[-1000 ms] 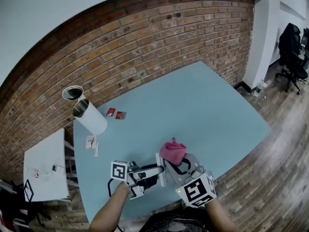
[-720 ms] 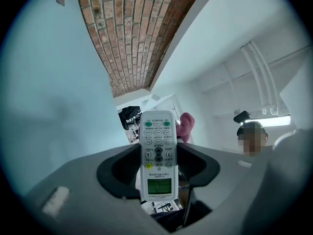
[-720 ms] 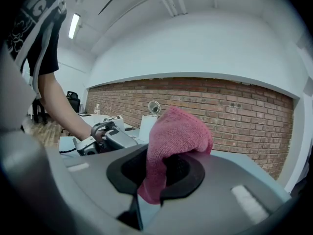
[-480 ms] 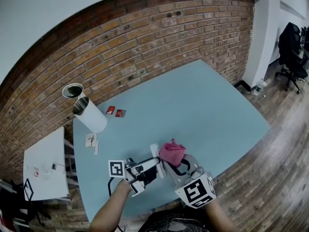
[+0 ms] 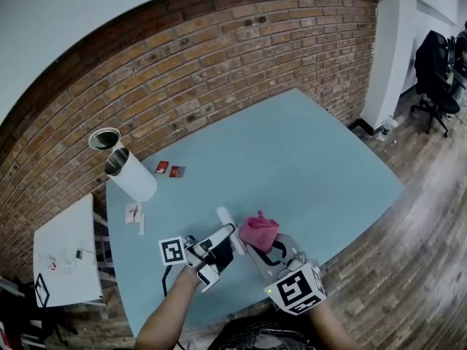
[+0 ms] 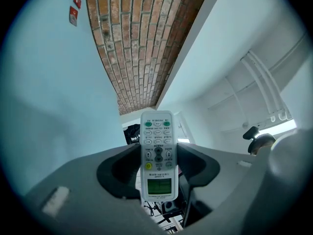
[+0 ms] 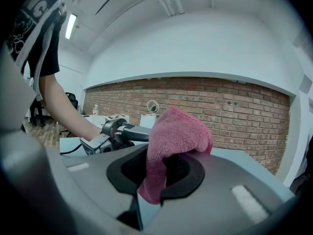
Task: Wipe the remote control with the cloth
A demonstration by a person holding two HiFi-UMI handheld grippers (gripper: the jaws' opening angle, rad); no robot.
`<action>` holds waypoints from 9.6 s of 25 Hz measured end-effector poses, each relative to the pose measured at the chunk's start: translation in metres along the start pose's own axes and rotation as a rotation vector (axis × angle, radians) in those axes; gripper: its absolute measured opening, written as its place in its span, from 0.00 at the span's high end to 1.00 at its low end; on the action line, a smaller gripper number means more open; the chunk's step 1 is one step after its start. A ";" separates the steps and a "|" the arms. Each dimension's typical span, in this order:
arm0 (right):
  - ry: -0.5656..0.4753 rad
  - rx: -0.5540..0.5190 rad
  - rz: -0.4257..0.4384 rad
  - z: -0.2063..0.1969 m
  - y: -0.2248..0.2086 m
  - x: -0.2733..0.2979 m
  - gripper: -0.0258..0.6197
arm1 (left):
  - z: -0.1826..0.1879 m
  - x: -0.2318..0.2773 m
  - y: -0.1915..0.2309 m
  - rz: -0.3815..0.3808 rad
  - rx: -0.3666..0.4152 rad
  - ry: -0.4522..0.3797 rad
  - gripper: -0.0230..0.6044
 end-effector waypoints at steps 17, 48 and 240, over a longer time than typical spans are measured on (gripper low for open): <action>-0.004 0.041 0.029 -0.007 0.001 -0.005 0.86 | 0.025 -0.002 -0.009 0.086 0.008 -0.302 0.59; -0.087 0.122 0.003 0.004 -0.009 -0.015 0.86 | 0.006 0.016 -0.009 0.402 0.356 -0.029 0.59; 0.155 0.451 0.152 -0.097 -0.055 0.041 0.86 | -0.060 0.019 0.053 0.839 1.149 1.312 0.59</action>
Point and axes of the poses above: the fingertips, and each gripper's own axes: x forward along the fingers, y to its left, z out of its top, the point moved 9 cm from there along -x, backward along the fingers, and after that the axes turned 4 degrees about z, right-handed, at the moved point
